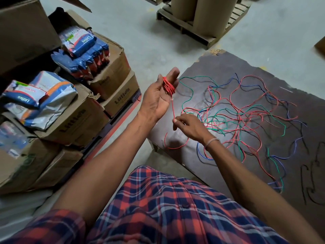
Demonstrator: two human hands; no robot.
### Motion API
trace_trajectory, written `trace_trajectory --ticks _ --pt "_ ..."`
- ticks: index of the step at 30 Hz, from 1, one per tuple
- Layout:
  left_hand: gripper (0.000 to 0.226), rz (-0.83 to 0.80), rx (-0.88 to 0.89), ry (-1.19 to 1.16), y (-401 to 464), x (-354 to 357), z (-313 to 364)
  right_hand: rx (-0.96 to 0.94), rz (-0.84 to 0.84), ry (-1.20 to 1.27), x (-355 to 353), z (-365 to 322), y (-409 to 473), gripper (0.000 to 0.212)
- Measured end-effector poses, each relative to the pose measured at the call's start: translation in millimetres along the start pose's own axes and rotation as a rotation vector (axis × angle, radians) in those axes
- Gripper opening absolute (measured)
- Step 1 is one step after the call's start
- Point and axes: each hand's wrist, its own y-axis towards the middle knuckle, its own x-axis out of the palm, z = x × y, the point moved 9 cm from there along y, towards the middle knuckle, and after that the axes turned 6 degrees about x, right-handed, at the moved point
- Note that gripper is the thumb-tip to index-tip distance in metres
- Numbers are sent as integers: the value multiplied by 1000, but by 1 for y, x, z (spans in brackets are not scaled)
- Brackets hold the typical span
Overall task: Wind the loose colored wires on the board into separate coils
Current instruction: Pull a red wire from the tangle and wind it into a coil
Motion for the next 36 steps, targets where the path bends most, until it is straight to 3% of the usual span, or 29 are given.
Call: trace_trajectory --ticks 2,5,9,13,15,17,23,29,36 --pt "31 47 78 274 13 -12 1 -27 -22 14 -7 -4 -6 36" --pt "24 113 87 890 19 -32 -2 -102 36 -9 -32 -12 -16 19" --pt "40 -119 75 1711 4 -40 -18 -77 168 -93 -78 -5 -14 6" --pt "75 -385 31 1967 -3 -48 -36 -47 239 -208 -115 16 -3 6" --pt "71 -487 29 2016 -7 -48 -39 -52 270 -249 -125 30 3 14" --pt "57 -495 37 2008 -13 -47 -34 -52 304 -260 -131 46 7 22" --pt "52 27 19 1352 -3 -80 -1 -74 297 -177 -105 70 10 13" --pt "38 360 52 1082 1 -97 19 -28 219 -111 -76 79 5 22" --pt "38 438 -68 724 -5 -117 21 186 212 -88 -74 121 -4 18"
